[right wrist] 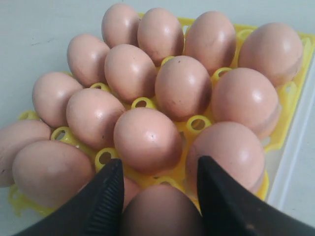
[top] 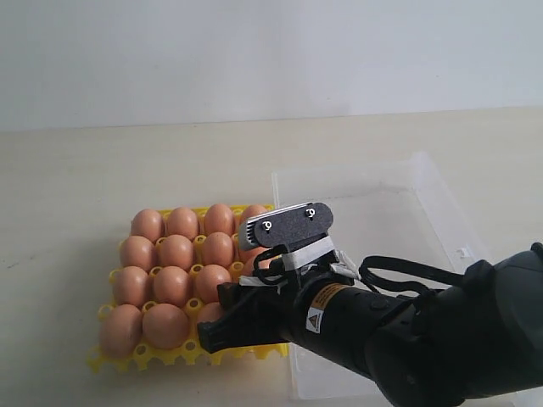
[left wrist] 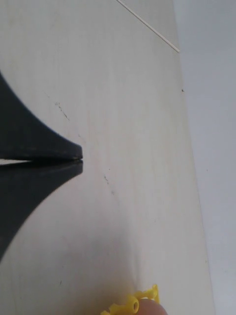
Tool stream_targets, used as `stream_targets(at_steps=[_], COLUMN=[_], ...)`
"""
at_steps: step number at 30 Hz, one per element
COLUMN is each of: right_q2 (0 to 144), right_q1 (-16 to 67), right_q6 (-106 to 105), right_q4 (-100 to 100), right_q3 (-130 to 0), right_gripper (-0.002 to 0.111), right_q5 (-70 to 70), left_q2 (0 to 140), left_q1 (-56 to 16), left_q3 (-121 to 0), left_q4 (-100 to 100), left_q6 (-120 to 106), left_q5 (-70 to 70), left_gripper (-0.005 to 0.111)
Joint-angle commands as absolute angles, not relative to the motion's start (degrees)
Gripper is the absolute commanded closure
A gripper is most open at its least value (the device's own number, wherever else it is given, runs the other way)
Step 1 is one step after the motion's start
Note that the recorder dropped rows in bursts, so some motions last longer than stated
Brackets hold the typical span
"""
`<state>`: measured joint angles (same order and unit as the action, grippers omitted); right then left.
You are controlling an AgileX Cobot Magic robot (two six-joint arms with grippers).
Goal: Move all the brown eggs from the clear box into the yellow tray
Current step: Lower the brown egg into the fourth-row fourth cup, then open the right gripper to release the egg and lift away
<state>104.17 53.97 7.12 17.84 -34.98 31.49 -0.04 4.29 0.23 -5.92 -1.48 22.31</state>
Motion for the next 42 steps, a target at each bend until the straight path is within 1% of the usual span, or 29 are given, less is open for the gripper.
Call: stream_targets(at_steps=[1,3,6,10,11,13,14,21,27,42], right_q2=[104.02,104.02,103.66,102.6,102.37,102.26,102.26,102.13,99.74,98.14], right_q1=[54.04,54.04,54.04,54.04,54.04,54.04,54.04,54.04,54.04,54.04], right_q6=[7.61,7.63,7.63,7.63,7.63,7.52,7.52,7.52,7.06,2.96], right_q4=[17.6,17.6,17.6,17.6,17.6,17.6,17.6,17.6,17.83,18.18], right_q3=[-34.73,-34.73,-34.73,-34.73,-34.73,-34.73,-34.73,-34.73,-34.73,-34.73], right_gripper=[0.108,0.107,0.093,0.06,0.053,0.046,0.044,0.045,0.049,0.049], right_q5=[32.69,32.69,32.81,33.03,33.06,33.06,33.06,33.06,33.06,30.35], left_q2=[0.0,0.0,0.0,0.0,0.0,0.0,0.0,0.0,0.0,0.0], left_q1=[4.0,4.0,4.0,4.0,4.0,4.0,4.0,4.0,4.0,4.0], left_q3=[0.0,0.0,0.0,0.0,0.0,0.0,0.0,0.0,0.0,0.0], left_q4=[-5.9,-5.9,-5.9,-5.9,-5.9,-5.9,-5.9,-5.9,-5.9,-5.9], left_q6=[-1.28,-1.28,-1.28,-1.28,-1.28,-1.28,-1.28,-1.28,-1.28,-1.28], left_q5=[21.79,21.79,21.79,21.79,21.79,21.79,21.79,21.79,21.79,21.79], left_gripper=[0.107,0.107,0.107,0.107,0.107,0.107,0.107,0.107,0.107,0.107])
